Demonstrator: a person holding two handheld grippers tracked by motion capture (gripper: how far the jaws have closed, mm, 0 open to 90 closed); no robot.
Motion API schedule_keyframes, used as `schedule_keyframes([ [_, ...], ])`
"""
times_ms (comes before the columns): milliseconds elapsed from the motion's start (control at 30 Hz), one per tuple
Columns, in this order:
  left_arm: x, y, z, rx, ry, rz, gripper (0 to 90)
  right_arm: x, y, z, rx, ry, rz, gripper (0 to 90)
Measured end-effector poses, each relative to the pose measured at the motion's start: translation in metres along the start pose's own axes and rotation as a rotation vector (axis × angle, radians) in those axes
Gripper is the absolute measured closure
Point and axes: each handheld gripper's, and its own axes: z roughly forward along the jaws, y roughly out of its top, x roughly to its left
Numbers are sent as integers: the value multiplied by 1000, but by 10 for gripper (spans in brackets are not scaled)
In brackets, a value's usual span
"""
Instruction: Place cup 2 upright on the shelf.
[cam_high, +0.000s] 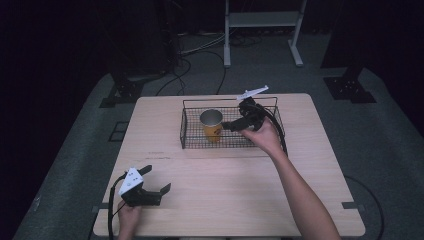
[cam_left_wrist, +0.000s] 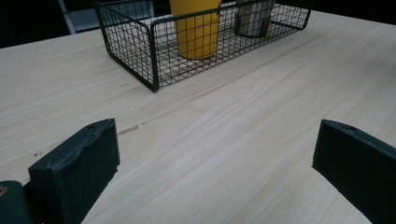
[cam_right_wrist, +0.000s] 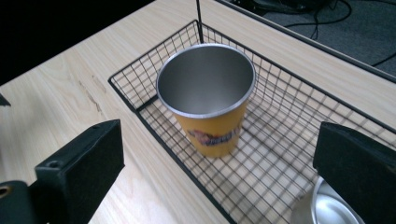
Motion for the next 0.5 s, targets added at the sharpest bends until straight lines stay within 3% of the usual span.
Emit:
schedule_keyframes([
  [167, 0, 0, 0, -1, -4, 0, 0, 0, -10, -11, 8, 28, -4, 13],
  [500, 0, 0, 0, 1, -1, 0, 0, -1, -30, -28, 5, 34, -1, 12],
])
